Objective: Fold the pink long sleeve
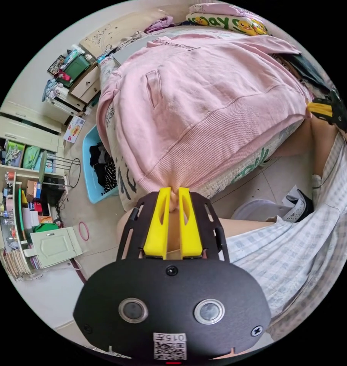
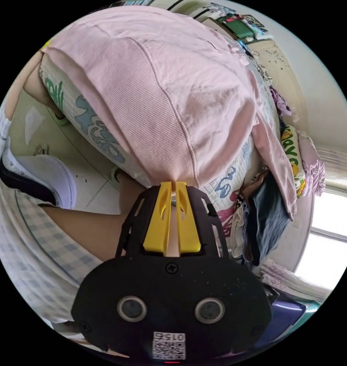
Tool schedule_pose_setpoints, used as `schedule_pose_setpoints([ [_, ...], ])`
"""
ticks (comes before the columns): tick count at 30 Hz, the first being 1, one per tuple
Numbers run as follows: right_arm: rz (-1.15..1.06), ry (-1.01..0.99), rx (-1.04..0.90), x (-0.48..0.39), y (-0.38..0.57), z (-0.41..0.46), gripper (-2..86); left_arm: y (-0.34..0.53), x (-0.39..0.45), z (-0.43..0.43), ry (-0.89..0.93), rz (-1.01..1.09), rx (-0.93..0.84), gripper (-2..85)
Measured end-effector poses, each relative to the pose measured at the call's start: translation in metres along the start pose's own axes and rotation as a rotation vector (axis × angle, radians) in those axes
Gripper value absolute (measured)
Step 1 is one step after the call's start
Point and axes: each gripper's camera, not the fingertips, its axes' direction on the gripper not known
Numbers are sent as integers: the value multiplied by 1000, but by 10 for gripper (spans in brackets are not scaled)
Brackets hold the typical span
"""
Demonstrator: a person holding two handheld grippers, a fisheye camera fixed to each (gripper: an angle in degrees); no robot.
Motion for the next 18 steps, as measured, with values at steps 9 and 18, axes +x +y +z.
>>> schedule_pose_setpoints([
  [9,178,-182,123,53,51,-28,-3,66,-52,-33,182,-178,174,8],
  [18,136,-218,-27,74,53,2,-4,78,-67,14,184,-129,16,9],
])
